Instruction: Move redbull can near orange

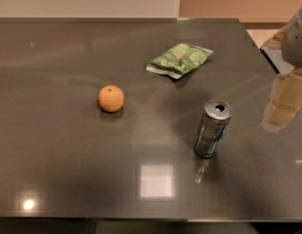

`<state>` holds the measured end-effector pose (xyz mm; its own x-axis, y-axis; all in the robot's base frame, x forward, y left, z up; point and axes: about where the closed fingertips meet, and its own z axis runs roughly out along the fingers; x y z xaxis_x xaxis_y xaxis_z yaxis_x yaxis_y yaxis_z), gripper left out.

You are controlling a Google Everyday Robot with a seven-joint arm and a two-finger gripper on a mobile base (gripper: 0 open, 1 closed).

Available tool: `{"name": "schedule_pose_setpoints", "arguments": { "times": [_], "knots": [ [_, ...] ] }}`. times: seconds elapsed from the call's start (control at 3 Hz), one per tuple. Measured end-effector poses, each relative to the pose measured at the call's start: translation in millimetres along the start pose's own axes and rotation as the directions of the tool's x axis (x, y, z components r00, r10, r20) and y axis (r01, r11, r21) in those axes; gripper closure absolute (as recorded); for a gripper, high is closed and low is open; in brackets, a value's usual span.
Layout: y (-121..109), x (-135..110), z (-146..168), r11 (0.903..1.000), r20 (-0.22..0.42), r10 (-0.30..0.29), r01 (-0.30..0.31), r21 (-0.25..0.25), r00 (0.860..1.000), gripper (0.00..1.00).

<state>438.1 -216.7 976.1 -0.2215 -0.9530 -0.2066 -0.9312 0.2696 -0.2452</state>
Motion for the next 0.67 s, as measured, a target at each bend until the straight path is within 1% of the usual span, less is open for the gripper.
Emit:
{"name": "schedule_pose_setpoints", "arguments": {
  "times": [0.33, 0.67],
  "knots": [
    [0.0, -0.1, -0.1, 1.0, 0.0, 0.0, 0.0, 0.001, 1.0, 0.0],
    [4.7, -3.3, 0.8, 0.9998, 0.048, 0.005, -0.004, -0.019, 0.999, 0.0]
  ]
}}
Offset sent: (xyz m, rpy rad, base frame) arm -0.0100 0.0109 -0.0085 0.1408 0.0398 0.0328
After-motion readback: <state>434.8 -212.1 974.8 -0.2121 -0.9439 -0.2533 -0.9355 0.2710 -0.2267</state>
